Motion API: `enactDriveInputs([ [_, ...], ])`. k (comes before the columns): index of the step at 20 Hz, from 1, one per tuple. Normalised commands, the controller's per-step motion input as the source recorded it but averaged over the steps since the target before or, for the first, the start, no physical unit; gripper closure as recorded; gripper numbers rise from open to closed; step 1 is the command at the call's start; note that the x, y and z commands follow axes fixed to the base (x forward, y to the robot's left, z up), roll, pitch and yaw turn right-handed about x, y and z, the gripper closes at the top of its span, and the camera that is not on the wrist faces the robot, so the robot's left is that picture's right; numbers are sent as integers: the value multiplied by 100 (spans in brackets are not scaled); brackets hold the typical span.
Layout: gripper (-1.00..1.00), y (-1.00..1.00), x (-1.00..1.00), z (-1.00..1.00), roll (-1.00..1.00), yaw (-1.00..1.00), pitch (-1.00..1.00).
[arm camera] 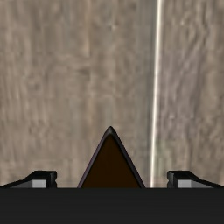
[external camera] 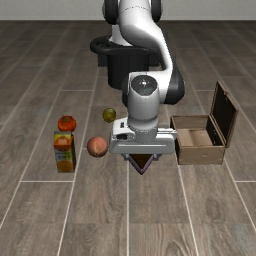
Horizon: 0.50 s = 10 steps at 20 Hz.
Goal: Pick up the cake and place it in the box
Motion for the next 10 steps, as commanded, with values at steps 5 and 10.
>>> enactDriveInputs([
  [5, -100, 0, -40, -60, 0, 0, 0],
  [10, 100, 0, 0, 0, 0, 0, 0],
])
